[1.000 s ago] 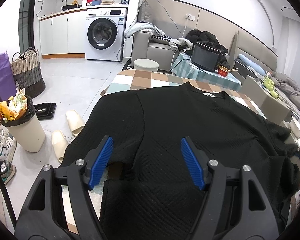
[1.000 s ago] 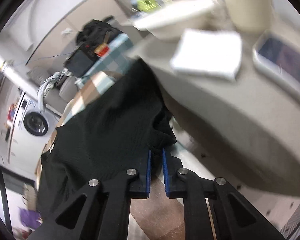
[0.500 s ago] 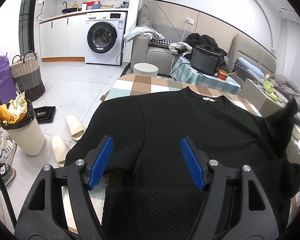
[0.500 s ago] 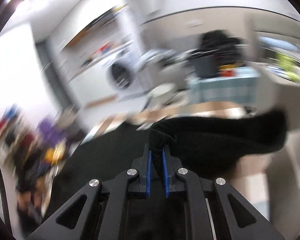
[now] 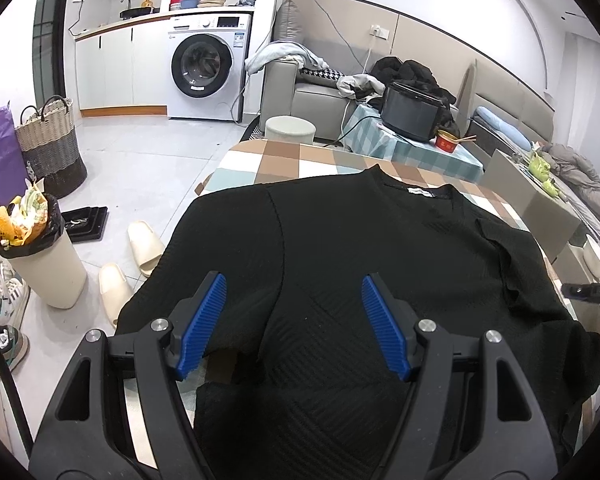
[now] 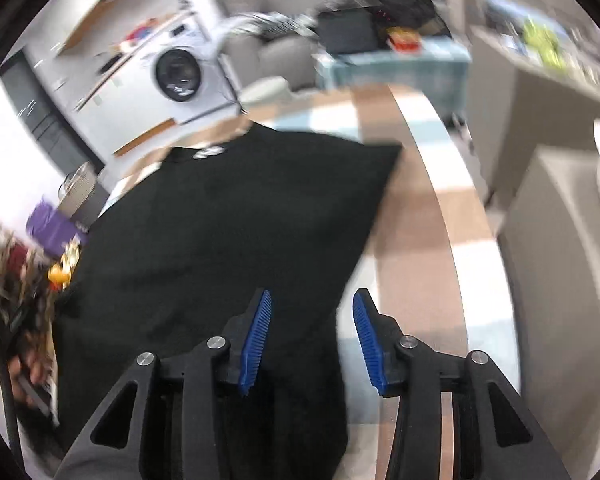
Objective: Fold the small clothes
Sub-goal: 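Fold the held side over toward the sweater's middle, open the right tool, then grasp the opposite side edge and sleeve with the left tool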
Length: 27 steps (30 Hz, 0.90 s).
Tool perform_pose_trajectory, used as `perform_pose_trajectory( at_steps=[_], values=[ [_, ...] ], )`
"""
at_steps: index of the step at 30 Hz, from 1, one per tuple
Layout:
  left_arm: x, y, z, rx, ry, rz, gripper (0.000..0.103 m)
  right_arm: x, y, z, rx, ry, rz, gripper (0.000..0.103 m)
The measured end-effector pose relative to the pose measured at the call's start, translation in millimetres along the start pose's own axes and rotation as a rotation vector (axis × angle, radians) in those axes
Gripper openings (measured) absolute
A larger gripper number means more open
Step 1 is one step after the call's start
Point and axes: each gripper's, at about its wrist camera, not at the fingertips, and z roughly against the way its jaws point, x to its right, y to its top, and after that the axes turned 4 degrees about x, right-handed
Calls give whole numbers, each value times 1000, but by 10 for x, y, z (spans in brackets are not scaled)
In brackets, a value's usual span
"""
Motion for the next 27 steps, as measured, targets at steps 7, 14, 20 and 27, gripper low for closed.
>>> perform_pose_trajectory(
  at_steps=[7, 14, 20, 27],
  values=[
    [-23, 24, 7, -4, 22, 7, 69, 21, 111, -430, -76, 27, -24, 23],
    [-252, 15, 40, -9, 55, 75, 69, 108, 156, -212, -26, -172, 98, 9],
    [-352, -6, 44, -12, 75, 81, 69, 89, 188, -66, 38, -243, 83, 19],
    [-429, -41, 52, -15, 91, 86, 69, -335, 186, -161, 25, -22, 181, 19]
  ],
)
